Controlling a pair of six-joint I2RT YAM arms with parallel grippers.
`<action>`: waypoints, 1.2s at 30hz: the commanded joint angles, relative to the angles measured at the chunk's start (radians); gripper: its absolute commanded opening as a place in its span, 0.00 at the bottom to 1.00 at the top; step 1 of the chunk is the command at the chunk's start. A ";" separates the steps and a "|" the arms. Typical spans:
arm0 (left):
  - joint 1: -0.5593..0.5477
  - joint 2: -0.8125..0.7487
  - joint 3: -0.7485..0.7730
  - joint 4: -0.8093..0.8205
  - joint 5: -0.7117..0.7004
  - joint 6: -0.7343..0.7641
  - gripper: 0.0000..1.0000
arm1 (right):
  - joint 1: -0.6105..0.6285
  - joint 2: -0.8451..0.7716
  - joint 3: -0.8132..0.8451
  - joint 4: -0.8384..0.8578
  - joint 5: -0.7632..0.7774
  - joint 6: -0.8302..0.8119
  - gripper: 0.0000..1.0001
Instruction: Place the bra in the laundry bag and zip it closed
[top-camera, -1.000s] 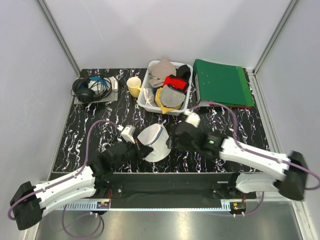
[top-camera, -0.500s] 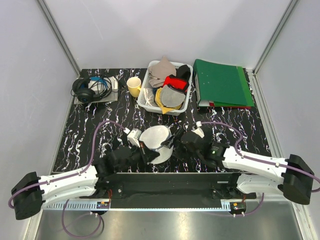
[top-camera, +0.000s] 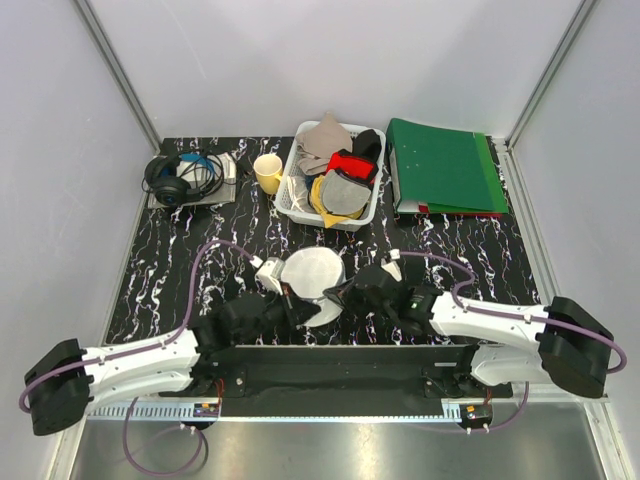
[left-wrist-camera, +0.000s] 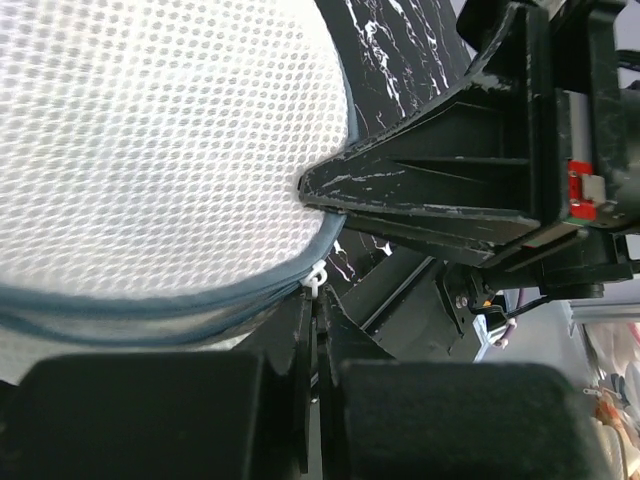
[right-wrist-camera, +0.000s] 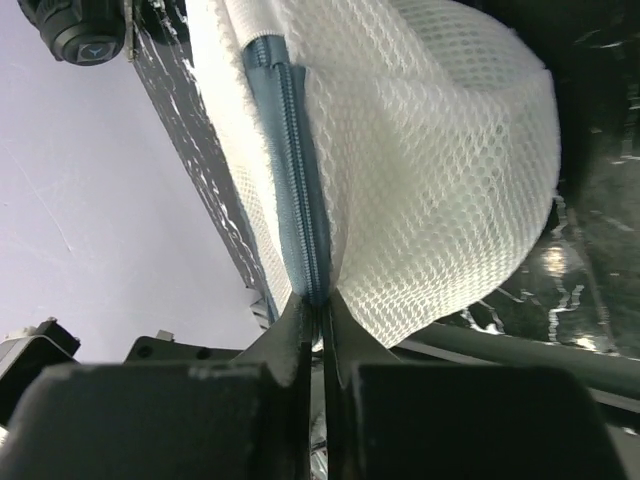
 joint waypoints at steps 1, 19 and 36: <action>-0.004 -0.073 0.047 -0.150 -0.085 0.036 0.00 | -0.069 -0.100 -0.072 0.017 0.002 -0.054 0.00; 0.093 -0.015 0.120 -0.047 0.146 0.102 0.00 | -0.326 -0.070 0.118 -0.356 -0.396 -0.592 0.66; 0.028 0.136 0.195 0.036 0.016 0.047 0.00 | -0.198 -0.536 -0.066 -0.511 -0.294 -0.314 0.83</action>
